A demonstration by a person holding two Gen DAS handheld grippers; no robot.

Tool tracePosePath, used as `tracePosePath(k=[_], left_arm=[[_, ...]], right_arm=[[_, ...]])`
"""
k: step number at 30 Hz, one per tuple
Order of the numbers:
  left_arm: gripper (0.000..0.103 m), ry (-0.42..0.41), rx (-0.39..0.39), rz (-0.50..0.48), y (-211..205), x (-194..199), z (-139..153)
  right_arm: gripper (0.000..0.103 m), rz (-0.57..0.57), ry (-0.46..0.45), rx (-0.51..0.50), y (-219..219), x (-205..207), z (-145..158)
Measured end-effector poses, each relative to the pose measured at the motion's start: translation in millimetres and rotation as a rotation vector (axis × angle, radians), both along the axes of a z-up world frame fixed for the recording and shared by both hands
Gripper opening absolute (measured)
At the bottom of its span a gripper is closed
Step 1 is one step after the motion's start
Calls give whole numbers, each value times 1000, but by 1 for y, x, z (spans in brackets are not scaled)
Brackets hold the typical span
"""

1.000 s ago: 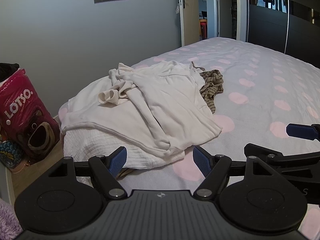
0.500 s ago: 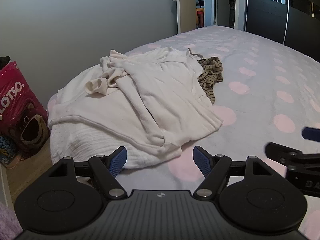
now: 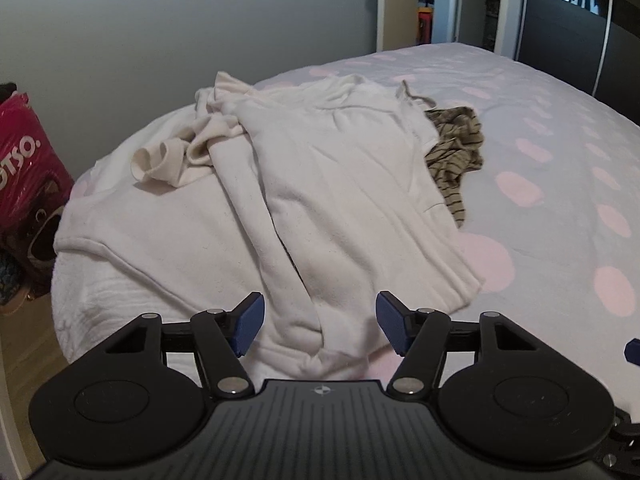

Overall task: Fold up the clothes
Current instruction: 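Reach both grippers into the white clothes pile and close on the cloth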

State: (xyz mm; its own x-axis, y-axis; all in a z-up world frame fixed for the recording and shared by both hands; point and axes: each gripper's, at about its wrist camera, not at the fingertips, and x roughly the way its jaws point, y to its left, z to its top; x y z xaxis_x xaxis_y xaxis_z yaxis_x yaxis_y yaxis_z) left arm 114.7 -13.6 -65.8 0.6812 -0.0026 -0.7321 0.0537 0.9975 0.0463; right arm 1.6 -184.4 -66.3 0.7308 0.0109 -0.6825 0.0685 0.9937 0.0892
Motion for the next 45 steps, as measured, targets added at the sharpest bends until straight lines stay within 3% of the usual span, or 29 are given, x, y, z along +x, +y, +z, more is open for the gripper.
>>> tracePosePath(k=[9, 11, 13, 17, 23, 25, 27, 29, 30, 32, 34, 36, 42, 45], left_arm=[[44, 8, 16, 6, -2, 18, -14], [39, -1, 16, 0, -3, 18, -14], [25, -18, 29, -6, -4, 16, -13], [19, -48, 0, -1, -1, 13, -5], [14, -126, 23, -105, -15, -3, 15], [0, -131, -21, -143, -16, -6, 22], [0, -142, -50, -188, -20, -11, 29], [0, -173, 54, -169, -26, -15, 30], [0, -172, 70, -150, -23, -14, 30], [6, -145, 31, -118, -13, -10, 29], [43, -127, 8, -91, -4, -9, 26], [57, -133, 7, -68, 1, -10, 24], [58, -78, -2, -61, 7, -4, 14], [58, -52, -15, -51, 7, 0, 11]], right_arm=[[90, 28, 14, 58, -6, 16, -18], [90, 27, 20, 67, -8, 18, -21], [90, 22, 21, 75, -10, 20, -23], [90, 20, 15, 78, -11, 19, -22], [90, 17, 2, 69, -10, 17, -19], [90, 16, -5, 67, -10, 16, -18], [90, 15, -23, 72, -10, 14, -16], [90, 18, -36, 72, -9, 13, -13], [90, 21, -40, 69, -9, 13, -12], [90, 32, -41, 70, -7, 12, -12], [90, 46, -55, 69, -5, 12, -11], [90, 68, -73, 55, 0, 12, -11], [90, 167, -88, -30, 21, 23, -20], [82, 228, -91, -71, 34, 34, -23]])
